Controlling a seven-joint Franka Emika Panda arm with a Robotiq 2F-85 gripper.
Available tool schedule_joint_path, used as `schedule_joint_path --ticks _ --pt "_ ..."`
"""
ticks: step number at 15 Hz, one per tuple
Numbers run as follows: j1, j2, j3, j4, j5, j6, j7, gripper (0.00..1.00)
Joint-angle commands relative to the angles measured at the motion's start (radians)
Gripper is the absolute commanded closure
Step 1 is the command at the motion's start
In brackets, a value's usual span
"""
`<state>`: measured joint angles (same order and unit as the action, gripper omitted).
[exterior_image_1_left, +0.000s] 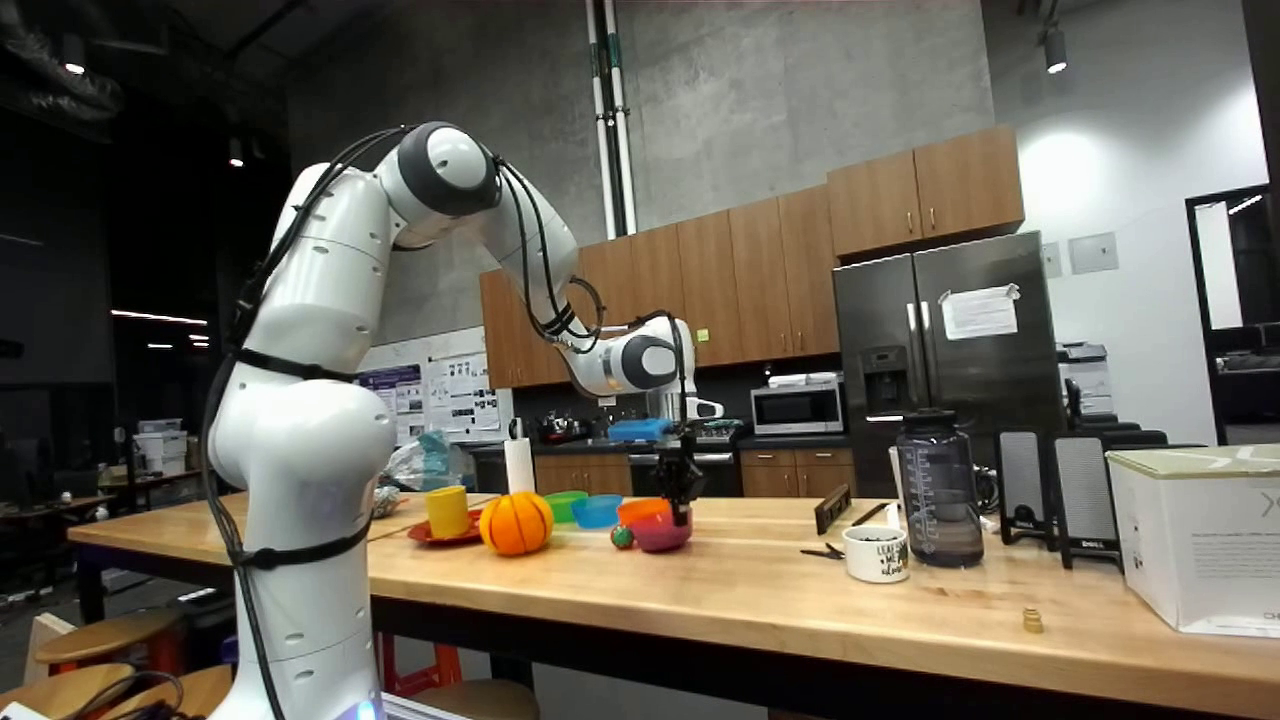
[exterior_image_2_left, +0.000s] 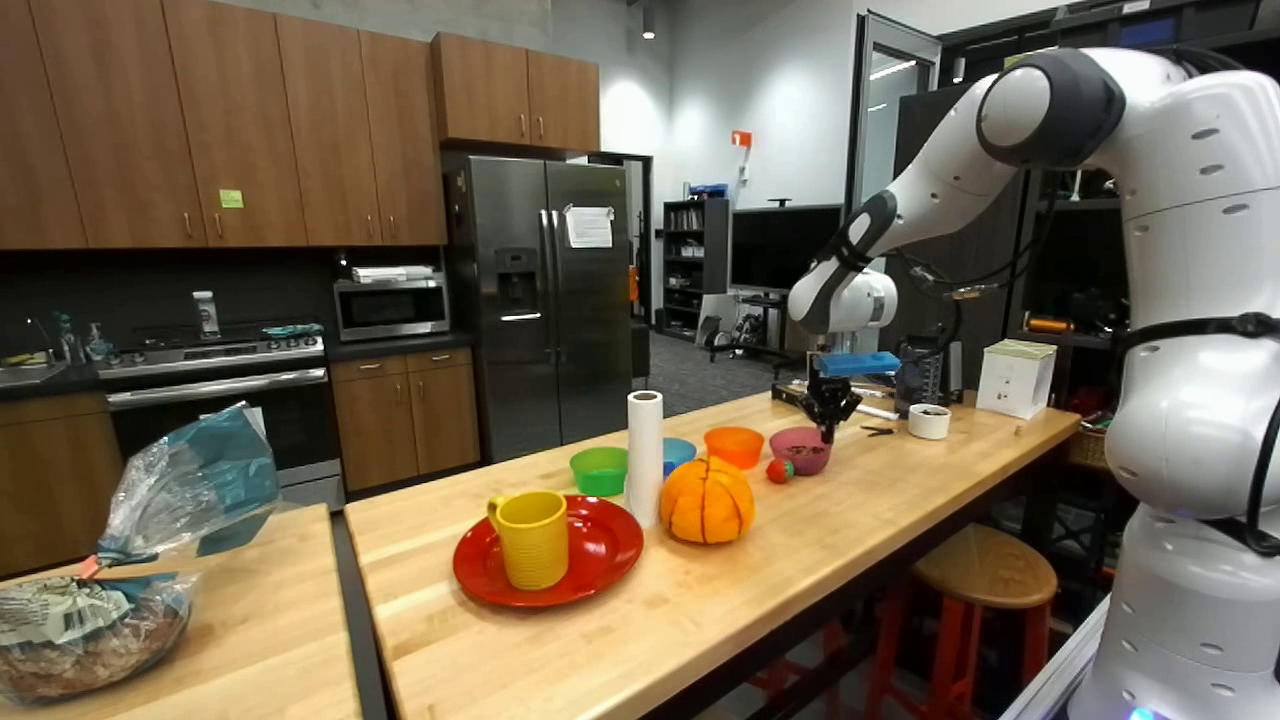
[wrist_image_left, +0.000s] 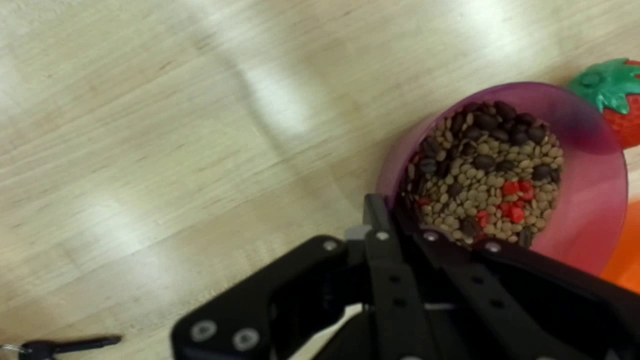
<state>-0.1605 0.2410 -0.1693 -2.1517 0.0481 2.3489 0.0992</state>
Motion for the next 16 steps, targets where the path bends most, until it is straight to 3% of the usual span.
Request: schedule_joint_path --ticks 1,16 --pt "0.008 -0.004 0.005 0.041 0.019 -0.033 0.052 0.99" --pt "0.049 0.005 0.021 0.166 0.000 0.024 0.140 0.99"
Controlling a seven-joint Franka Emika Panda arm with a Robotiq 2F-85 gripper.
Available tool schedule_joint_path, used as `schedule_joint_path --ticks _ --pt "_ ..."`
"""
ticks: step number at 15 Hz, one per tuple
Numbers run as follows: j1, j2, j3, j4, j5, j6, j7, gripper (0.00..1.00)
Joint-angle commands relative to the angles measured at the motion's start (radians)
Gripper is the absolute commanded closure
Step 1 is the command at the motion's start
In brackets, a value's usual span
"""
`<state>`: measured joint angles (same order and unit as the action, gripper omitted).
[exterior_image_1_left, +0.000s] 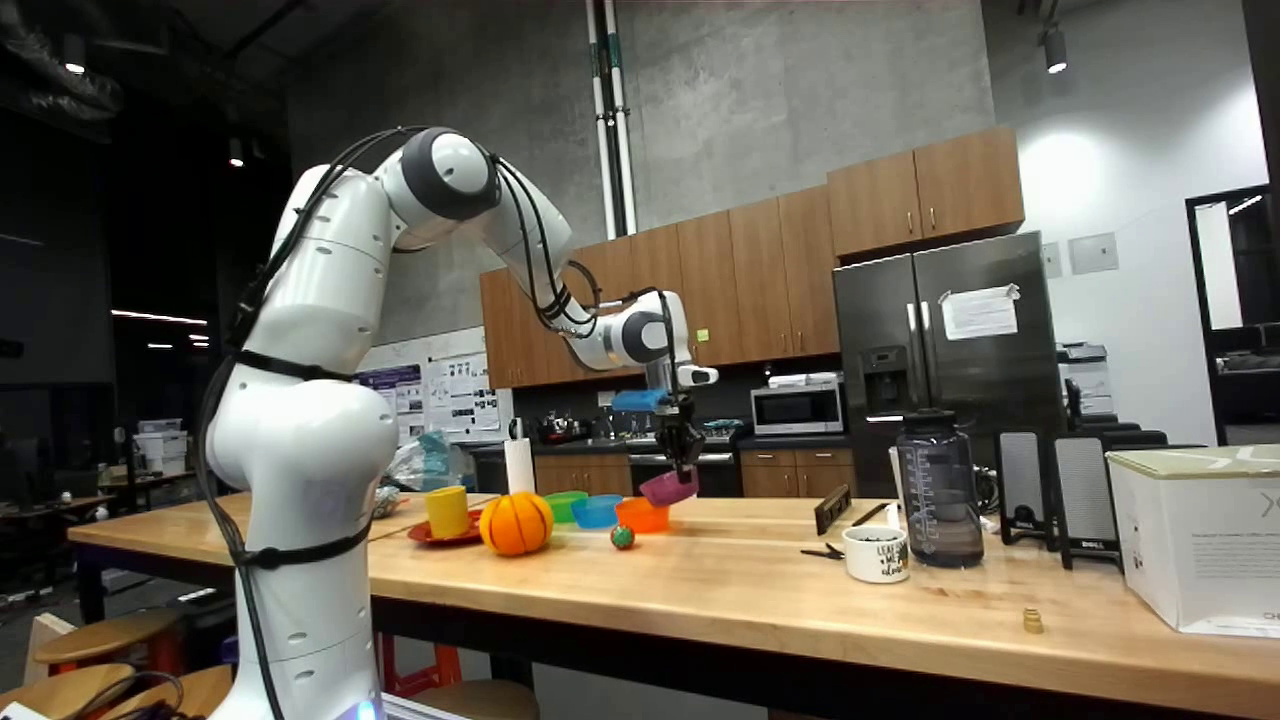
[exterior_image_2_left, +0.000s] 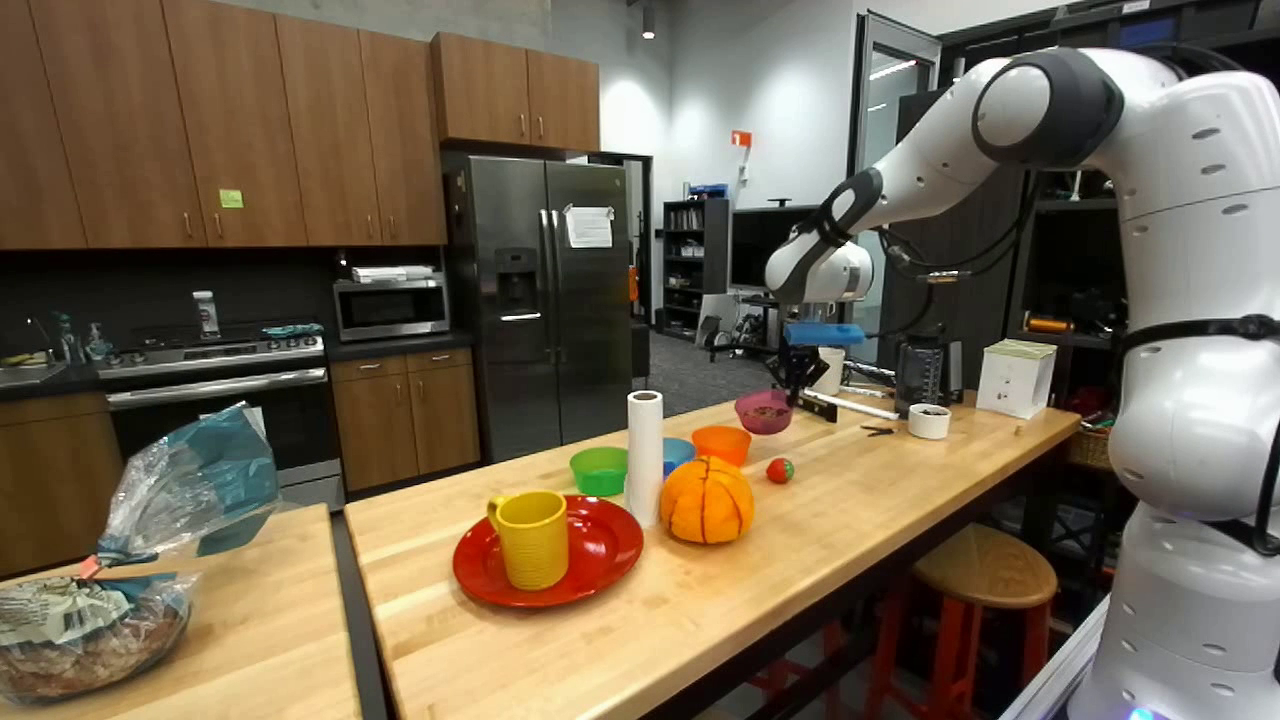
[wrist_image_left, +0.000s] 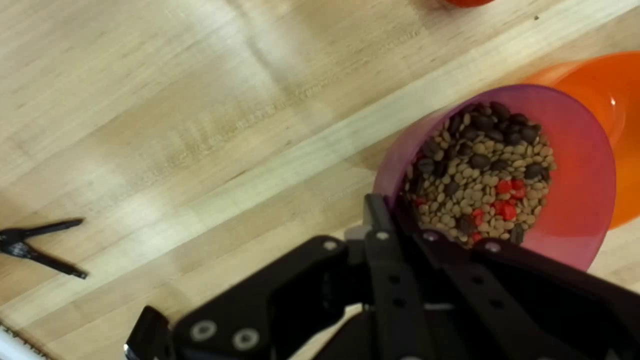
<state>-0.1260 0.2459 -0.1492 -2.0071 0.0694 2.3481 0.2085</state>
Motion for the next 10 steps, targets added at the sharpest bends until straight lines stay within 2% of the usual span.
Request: schedule_joint_path --ticks 1,6,10 --pt "0.023 -0.004 0.000 0.020 -0.036 0.042 0.039 0.99" --pt "0.067 -0.021 -0.010 0.010 -0.145 0.099 0.090 0.99" --pt "0.095 -0.044 -0.009 0.016 -0.241 0.078 0.127 0.99"
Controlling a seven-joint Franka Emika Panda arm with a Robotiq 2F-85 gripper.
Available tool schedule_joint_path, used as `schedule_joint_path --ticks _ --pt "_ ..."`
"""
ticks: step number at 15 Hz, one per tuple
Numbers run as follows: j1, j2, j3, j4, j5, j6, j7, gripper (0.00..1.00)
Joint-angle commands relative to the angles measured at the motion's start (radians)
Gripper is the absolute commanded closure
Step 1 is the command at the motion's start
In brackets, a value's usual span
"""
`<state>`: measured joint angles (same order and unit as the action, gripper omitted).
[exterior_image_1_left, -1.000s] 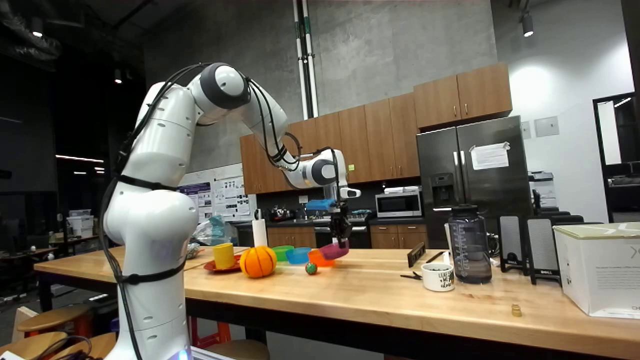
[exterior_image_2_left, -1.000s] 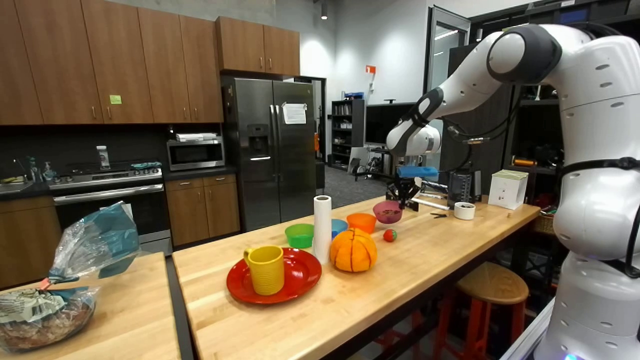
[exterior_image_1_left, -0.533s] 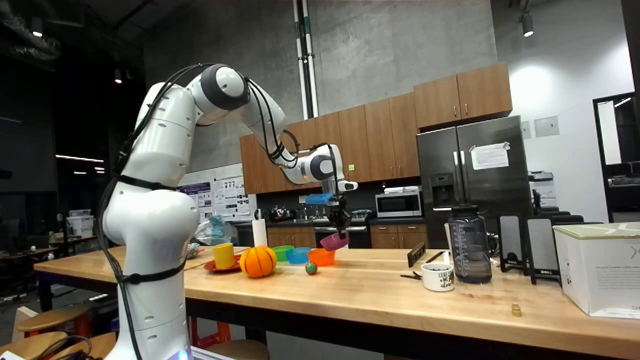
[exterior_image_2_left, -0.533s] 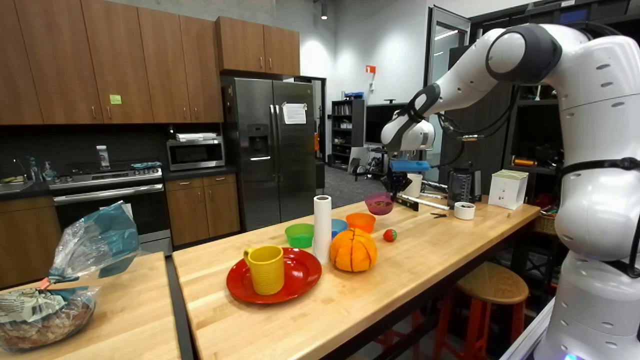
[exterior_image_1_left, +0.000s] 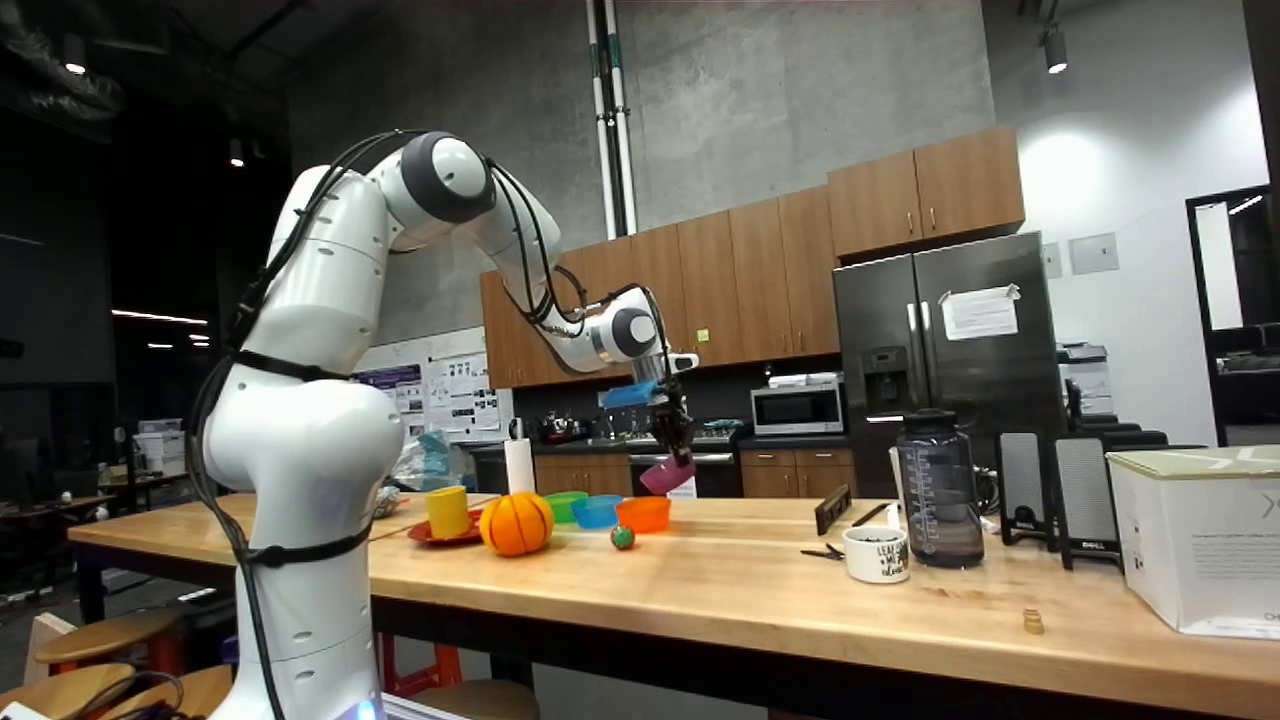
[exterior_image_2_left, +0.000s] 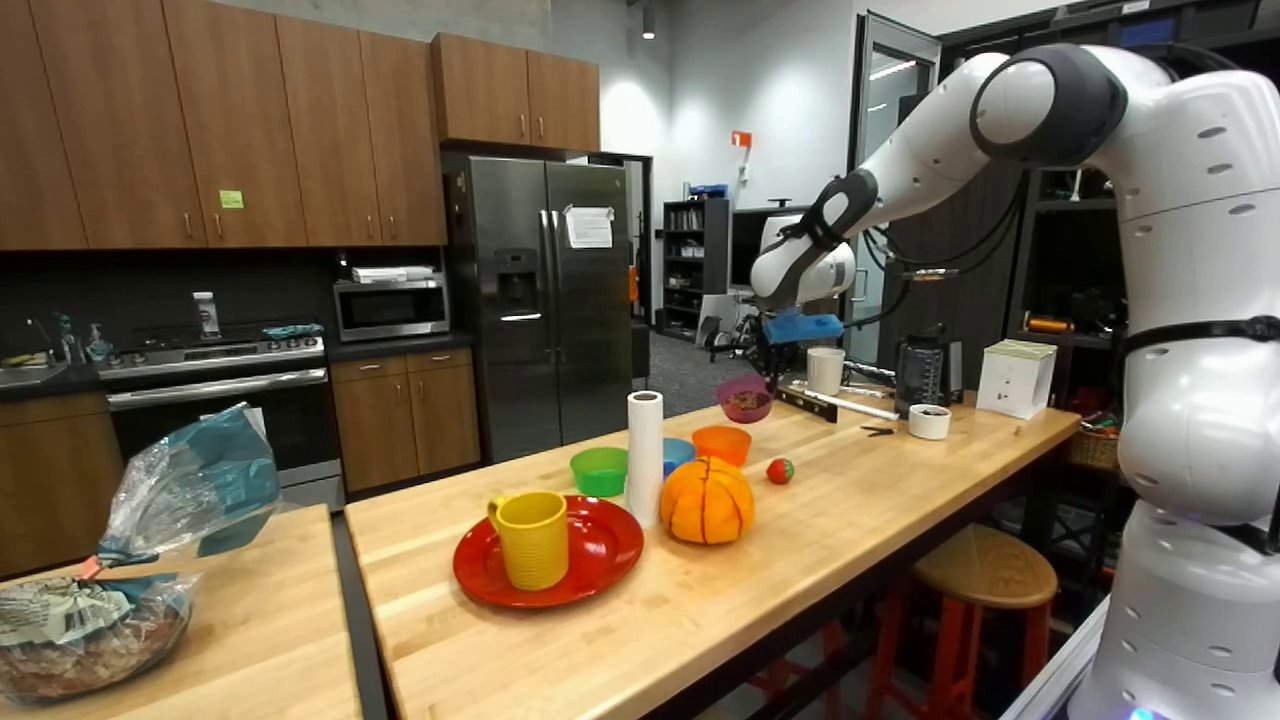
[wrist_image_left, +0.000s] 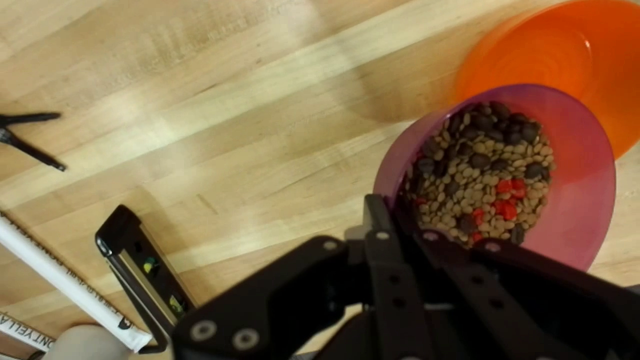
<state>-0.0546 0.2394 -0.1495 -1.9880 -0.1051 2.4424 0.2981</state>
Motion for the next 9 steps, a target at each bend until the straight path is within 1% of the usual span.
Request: schedule_joint_path --ticks 1,9 --pt "0.030 -0.044 -0.007 0.000 -0.086 -0.022 0.043 0.99" --pt "0.079 -0.063 0.004 0.007 -0.285 -0.070 0.112 0.99"
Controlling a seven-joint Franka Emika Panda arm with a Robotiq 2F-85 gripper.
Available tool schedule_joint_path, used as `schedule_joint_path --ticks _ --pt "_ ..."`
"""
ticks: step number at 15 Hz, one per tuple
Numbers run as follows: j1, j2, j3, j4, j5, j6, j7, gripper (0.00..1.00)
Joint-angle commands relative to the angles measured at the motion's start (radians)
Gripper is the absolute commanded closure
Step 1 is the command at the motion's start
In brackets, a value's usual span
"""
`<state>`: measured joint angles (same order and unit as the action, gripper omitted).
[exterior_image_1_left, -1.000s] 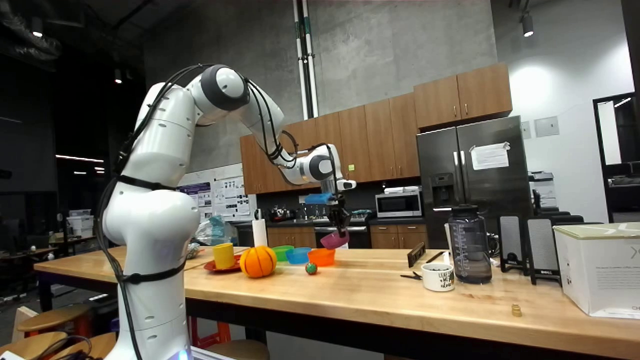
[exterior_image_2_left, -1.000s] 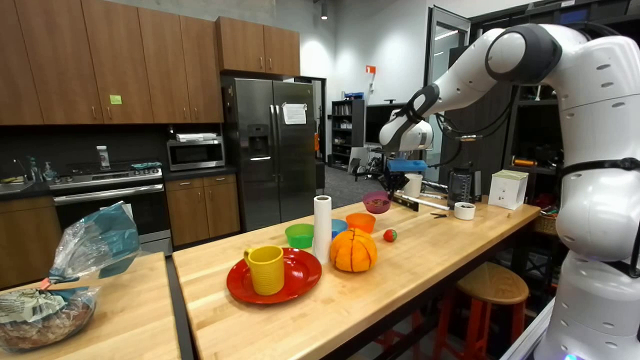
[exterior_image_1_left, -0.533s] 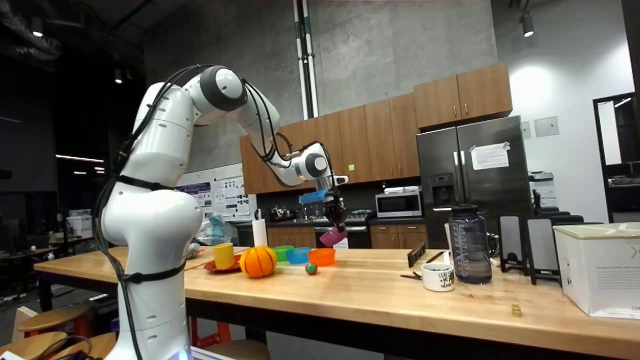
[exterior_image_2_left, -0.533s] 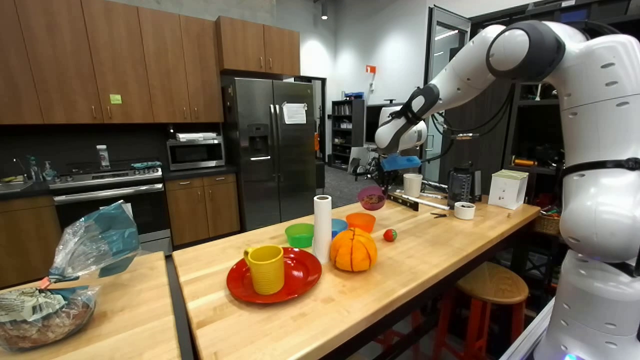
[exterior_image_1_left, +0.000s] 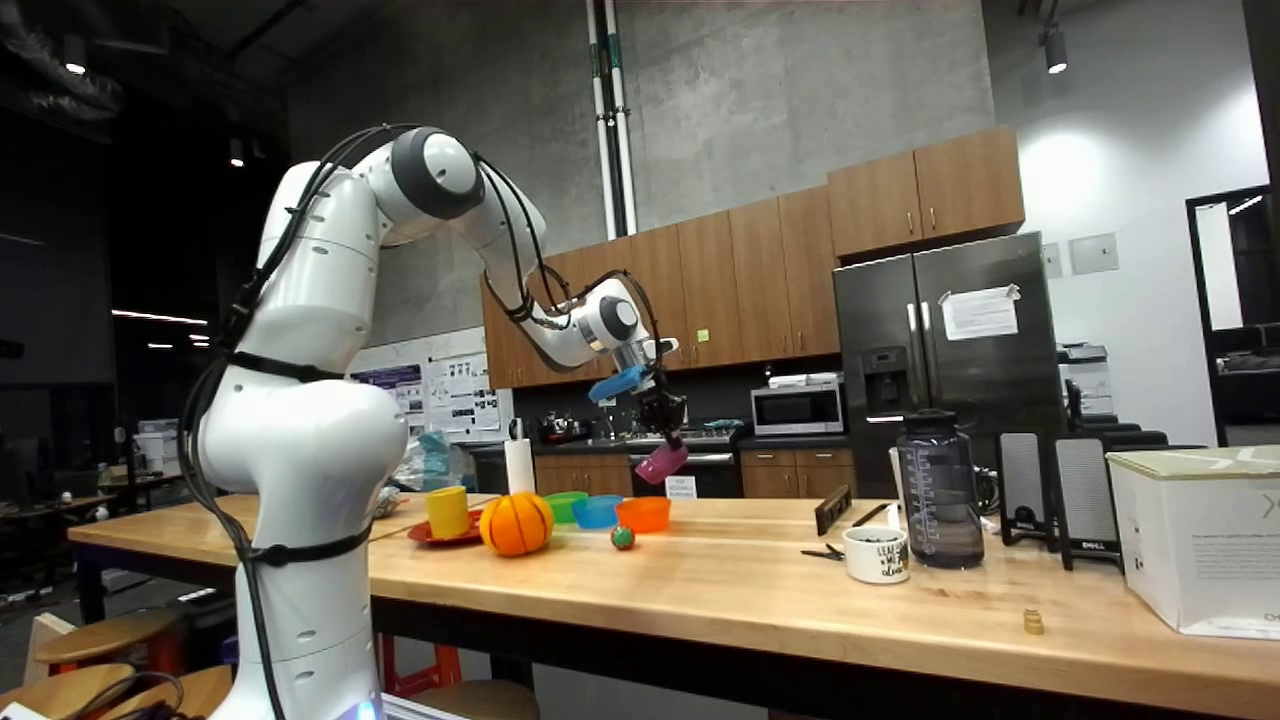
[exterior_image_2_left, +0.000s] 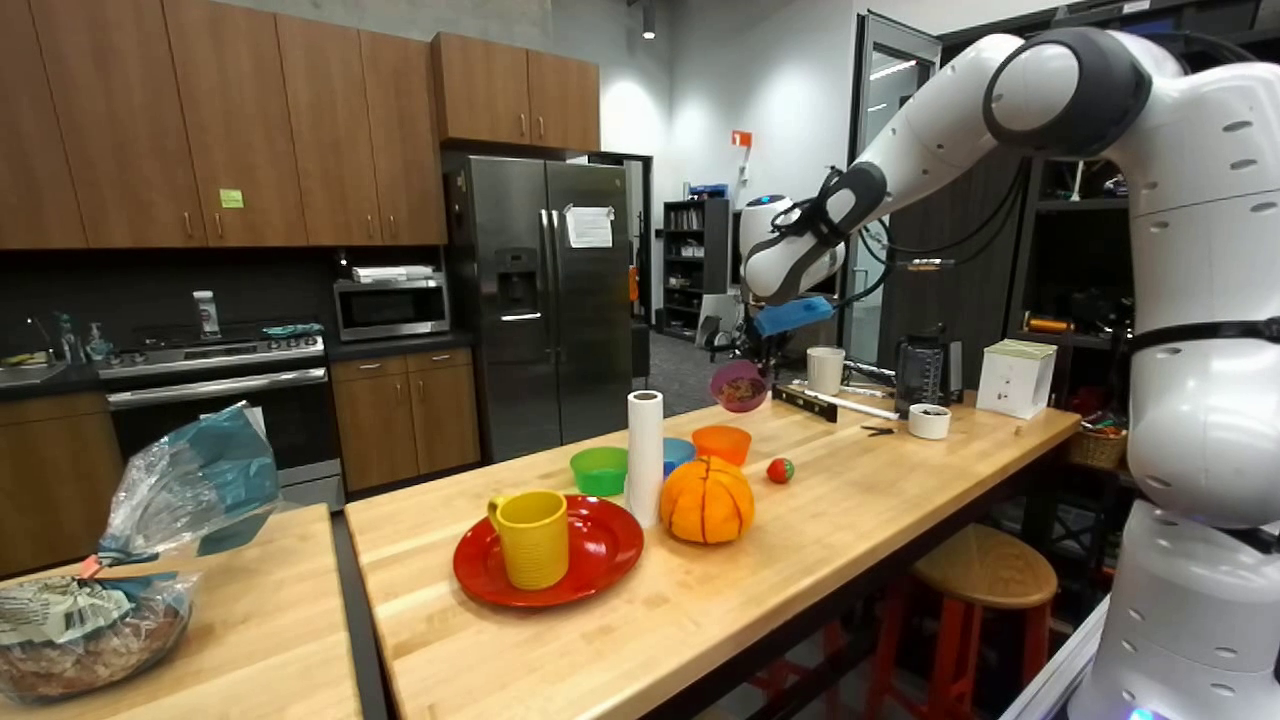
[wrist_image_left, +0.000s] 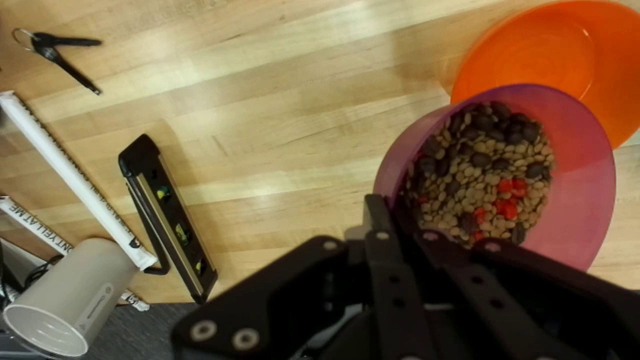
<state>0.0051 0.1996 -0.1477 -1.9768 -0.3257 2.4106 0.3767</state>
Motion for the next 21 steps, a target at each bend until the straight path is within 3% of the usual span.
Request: schedule_joint_path --ticks 1,21 --pt "0.026 -0.022 0.003 -0.004 -0.092 -0.041 0.048 0.99" --pt "0.086 0.020 0.041 -0.056 -0.640 0.020 0.434 0.99"
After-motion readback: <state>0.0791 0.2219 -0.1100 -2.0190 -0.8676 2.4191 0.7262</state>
